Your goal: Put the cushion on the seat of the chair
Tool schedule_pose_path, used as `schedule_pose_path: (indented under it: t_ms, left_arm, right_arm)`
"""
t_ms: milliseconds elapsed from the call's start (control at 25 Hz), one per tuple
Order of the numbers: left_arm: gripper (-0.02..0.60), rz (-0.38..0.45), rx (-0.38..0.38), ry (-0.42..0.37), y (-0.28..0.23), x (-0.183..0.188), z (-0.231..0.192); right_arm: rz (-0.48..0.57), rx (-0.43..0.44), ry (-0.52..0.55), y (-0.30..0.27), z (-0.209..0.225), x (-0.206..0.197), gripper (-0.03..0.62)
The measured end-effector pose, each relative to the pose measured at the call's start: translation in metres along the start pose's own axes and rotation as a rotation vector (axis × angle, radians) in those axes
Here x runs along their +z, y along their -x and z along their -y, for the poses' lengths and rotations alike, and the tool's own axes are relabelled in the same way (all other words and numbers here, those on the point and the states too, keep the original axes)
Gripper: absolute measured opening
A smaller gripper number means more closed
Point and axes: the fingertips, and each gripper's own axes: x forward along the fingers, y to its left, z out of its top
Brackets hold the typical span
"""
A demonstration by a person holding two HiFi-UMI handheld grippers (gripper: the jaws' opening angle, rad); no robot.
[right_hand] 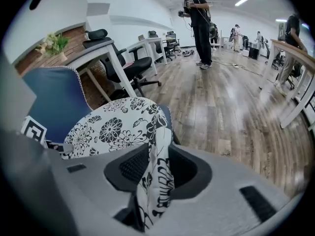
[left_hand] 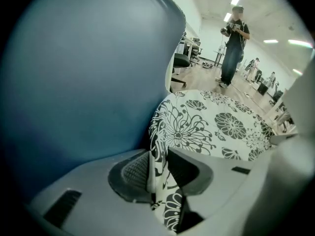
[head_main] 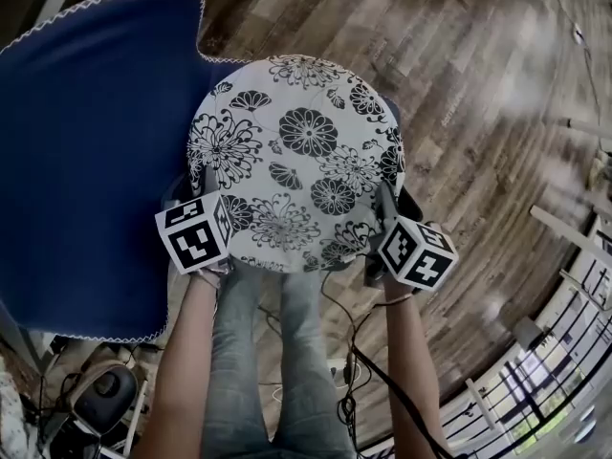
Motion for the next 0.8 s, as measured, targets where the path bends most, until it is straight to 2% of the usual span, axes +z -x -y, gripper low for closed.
schedule_pose_path:
  t_ms: [240,520,800]
  left_arm:
    - [0.165,0.038,0.012,0.032,0.007,-0.001,0.001]
    - [0.176,0.081,0.015,0.047,0.036,0.005,0.006]
    - [0.175,0.141,-0.111,0.058,0.105,0.017,0.043]
  right_arm:
    - [0.036,0.005,-0.009,0.008,0.001,0.0,0.133]
    - [0.07,0.021,-0.027,0.03,-0.002,0.004,0.143]
    - [0.114,0.061,-0.041,0.083,-0.015,0.019,0.127]
